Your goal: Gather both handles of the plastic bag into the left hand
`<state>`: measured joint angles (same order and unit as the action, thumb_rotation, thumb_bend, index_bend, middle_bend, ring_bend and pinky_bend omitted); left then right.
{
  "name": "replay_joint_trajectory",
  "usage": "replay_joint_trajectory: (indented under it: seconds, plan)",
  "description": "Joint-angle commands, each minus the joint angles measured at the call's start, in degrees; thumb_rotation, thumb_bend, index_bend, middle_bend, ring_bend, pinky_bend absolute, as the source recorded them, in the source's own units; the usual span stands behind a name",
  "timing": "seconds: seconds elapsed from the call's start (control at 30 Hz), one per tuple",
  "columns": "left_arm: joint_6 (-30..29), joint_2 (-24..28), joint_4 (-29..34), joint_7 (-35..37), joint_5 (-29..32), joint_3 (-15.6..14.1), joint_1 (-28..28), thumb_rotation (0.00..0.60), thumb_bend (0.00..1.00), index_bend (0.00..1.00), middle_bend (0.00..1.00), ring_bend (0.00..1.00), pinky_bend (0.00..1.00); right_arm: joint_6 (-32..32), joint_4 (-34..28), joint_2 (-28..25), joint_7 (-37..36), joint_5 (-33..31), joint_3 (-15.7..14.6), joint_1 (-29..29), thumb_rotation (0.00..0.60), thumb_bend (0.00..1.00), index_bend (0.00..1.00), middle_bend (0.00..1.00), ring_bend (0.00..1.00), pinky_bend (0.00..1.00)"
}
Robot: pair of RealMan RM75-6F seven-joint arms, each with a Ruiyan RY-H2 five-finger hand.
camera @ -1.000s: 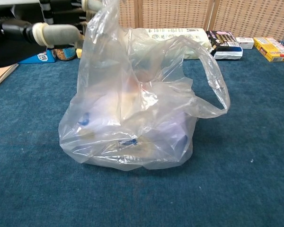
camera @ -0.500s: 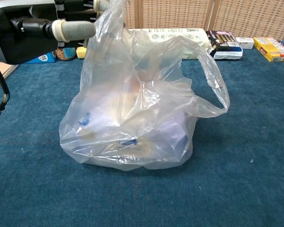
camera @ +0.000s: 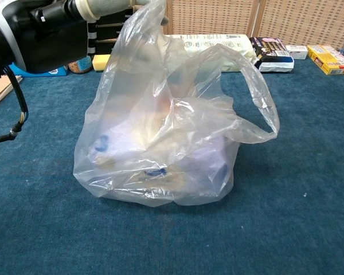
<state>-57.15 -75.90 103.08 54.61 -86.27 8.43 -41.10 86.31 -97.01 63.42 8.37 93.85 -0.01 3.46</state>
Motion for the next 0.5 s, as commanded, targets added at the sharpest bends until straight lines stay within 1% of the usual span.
replay_joint_trajectory:
  seconds: [0.03,0.1,0.27,0.37,0.4,0.5]
  plan:
    - [1.0,-0.2,0.5,6.3,1.1,0.7,-0.4,0.308,0.15,0.21,0.2,0.16,0.24,0.1,0.0,0.0,-0.1,0.0,0.0,0.0,0.6,0.28,0.36,0.29,0.17,0.08]
    - [1.6,0.4,0.9,12.9,1.5,1.3,-0.5,0.314,0.15,0.21,0.2,0.16,0.24,0.1,0.1,0.0,-0.2,0.1,0.0,0.0,0.6,0.28,0.36,0.29,0.17,0.08]
    - [1.8,1.4,0.3,26.0,0.2,1.5,-0.3,0.312,0.15,0.21,0.2,0.16,0.24,0.1,0.2,0.0,-0.4,0.1,0.0,0.0,0.6,0.28,0.36,0.29,0.17,0.08]
    - [1.1,2.7,-0.4,33.2,-2.9,0.5,0.0,0.314,0.16,0.21,0.2,0.16,0.24,0.1,0.2,0.0,-0.4,0.2,0.0,0.0,0.6,0.28,0.36,0.29,0.17,0.08]
    - [0.5,3.4,-0.9,36.2,-4.6,-0.2,0.1,0.318,0.16,0.21,0.2,0.16,0.24,0.2,0.2,0.0,-0.4,0.2,0.0,0.0,0.6,0.28,0.36,0.29,0.17,0.08]
    - [-1.0,4.9,-2.3,41.6,-8.0,-2.2,0.3,0.331,0.16,0.21,0.2,0.16,0.24,0.2,0.2,0.0,-0.4,0.1,0.0,-0.1,0.6,0.28,0.36,0.29,0.17,0.08]
